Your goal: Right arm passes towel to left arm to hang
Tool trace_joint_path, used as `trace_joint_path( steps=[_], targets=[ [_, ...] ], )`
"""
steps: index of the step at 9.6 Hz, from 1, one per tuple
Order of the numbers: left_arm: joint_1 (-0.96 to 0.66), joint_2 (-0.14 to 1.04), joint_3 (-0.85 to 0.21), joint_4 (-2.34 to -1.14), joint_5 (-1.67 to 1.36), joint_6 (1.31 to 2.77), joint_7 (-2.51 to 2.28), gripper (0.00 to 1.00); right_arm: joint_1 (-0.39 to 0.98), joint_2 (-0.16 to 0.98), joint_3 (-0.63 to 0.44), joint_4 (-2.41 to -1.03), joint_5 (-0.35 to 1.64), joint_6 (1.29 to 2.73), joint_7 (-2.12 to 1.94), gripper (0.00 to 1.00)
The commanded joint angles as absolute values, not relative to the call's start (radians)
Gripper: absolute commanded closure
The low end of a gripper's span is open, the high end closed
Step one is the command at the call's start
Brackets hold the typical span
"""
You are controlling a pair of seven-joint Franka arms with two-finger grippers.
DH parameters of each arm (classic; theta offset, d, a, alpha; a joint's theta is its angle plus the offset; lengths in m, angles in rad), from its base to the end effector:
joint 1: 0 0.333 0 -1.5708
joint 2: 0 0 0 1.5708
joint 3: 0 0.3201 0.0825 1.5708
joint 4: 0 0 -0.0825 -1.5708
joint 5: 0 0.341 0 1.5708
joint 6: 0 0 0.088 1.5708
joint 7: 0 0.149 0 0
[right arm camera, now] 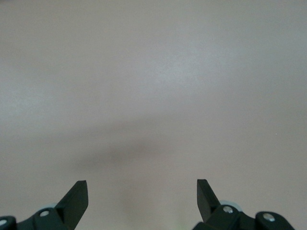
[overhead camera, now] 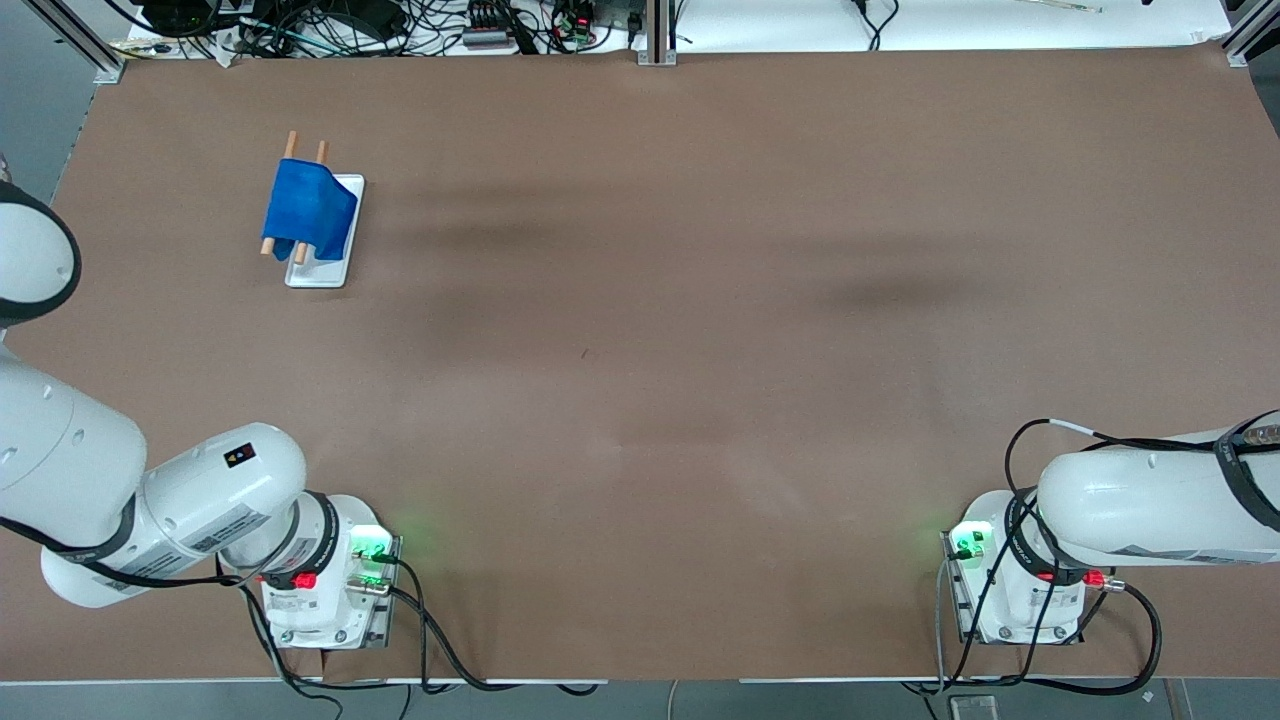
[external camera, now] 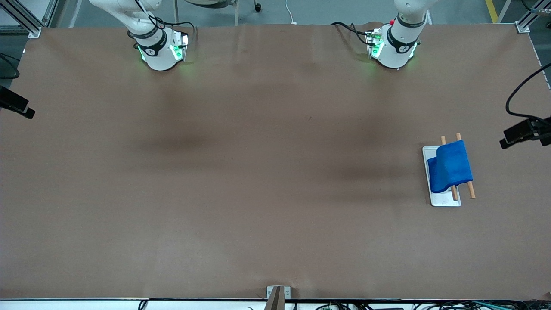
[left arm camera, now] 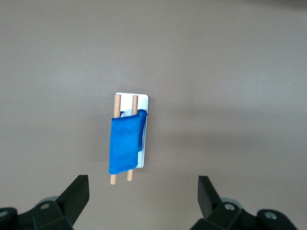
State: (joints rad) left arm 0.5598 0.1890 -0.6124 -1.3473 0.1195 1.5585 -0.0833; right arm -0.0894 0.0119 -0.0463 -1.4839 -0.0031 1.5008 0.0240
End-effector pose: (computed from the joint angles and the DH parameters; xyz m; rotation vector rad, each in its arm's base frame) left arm 0.5632 0.0217 0.5958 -3.1318 -0.0735 -0.0879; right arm 0.5042 -0.0692 0.6114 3.1276 -0.2506 0.0075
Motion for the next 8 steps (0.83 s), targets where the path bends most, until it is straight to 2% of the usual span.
trace_joint_path(
  steps=[1,5,6,8],
  targets=[
    [0.571,0.115,-0.621,-1.388,0.123,1.522,-0.080,0.00,-0.097,-0.005,-0.043,-1.502,0.000,1.506,0.017,0.00],
    [0.566,0.066,-0.629,-1.393,0.063,1.462,-0.060,0.00,-0.097,-0.005,-0.043,-1.502,0.000,1.506,0.017,0.00],
    [0.508,0.052,-0.602,-1.411,0.052,1.460,-0.072,0.00,-0.097,-0.005,-0.043,-1.502,0.000,1.506,0.017,0.00],
    [0.334,0.017,-0.414,-1.462,0.049,1.460,-0.063,0.00,-0.097,-0.005,-0.043,-1.502,0.000,1.506,0.017,0.00]
  ],
)
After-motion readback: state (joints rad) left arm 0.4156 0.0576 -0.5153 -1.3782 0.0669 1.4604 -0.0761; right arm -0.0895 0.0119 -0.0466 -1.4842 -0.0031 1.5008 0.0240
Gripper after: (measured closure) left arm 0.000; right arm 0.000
